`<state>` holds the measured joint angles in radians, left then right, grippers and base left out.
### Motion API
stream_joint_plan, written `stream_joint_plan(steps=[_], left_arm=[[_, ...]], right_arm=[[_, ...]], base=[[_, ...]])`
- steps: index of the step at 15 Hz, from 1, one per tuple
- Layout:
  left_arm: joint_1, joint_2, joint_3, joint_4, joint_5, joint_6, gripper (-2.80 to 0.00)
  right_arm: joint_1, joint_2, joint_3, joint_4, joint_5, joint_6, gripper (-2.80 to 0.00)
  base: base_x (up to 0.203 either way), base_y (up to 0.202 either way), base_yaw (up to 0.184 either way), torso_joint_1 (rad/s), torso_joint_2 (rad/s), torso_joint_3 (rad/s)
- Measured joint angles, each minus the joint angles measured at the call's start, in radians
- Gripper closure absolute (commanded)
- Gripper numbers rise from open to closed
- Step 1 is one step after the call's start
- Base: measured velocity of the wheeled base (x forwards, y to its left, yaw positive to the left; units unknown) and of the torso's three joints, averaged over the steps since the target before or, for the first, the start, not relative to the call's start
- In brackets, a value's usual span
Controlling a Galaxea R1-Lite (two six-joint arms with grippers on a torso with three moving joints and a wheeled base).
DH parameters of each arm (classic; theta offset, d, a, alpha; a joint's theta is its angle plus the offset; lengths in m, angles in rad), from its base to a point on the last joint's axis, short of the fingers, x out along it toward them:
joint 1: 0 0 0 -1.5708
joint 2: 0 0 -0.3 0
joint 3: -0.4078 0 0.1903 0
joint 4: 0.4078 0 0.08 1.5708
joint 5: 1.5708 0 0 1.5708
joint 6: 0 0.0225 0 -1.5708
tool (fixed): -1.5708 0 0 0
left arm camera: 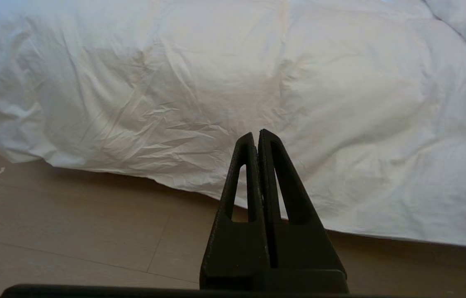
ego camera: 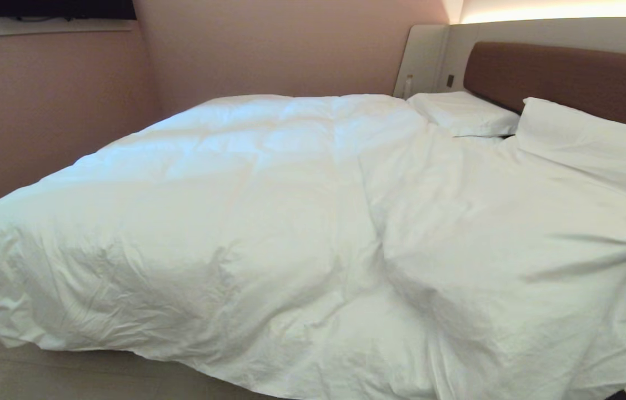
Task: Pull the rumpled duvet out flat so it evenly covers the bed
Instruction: Flatten the corners of the folded blanket
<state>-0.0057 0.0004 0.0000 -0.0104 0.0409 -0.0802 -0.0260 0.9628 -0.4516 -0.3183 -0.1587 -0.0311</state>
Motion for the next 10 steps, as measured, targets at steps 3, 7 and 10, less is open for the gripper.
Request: stream_joint_plan(steps=[3, 7, 10], left_arm=[[0.000, 0.000, 0.000, 0.000, 0.000, 0.000, 0.00], [0.000, 0.000, 0.000, 0.000, 0.000, -0.001, 0.00], [0.000, 0.000, 0.000, 0.000, 0.000, 0.000, 0.00]], right_arm=[[0.000, -0.046, 0.032, 0.196, 0.001, -0.004, 0.00], [0.001, -0.106, 0.049, 0.429, 0.001, -0.007, 0.00], [0.004, -0.168, 0.051, 0.584, 0.003, -0.017, 0.00]], base=[[0.000, 0.000, 0.000, 0.000, 0.00, 0.000], [0.000, 0.000, 0.000, 0.000, 0.00, 0.000], [0.000, 0.000, 0.000, 0.000, 0.00, 0.000]])
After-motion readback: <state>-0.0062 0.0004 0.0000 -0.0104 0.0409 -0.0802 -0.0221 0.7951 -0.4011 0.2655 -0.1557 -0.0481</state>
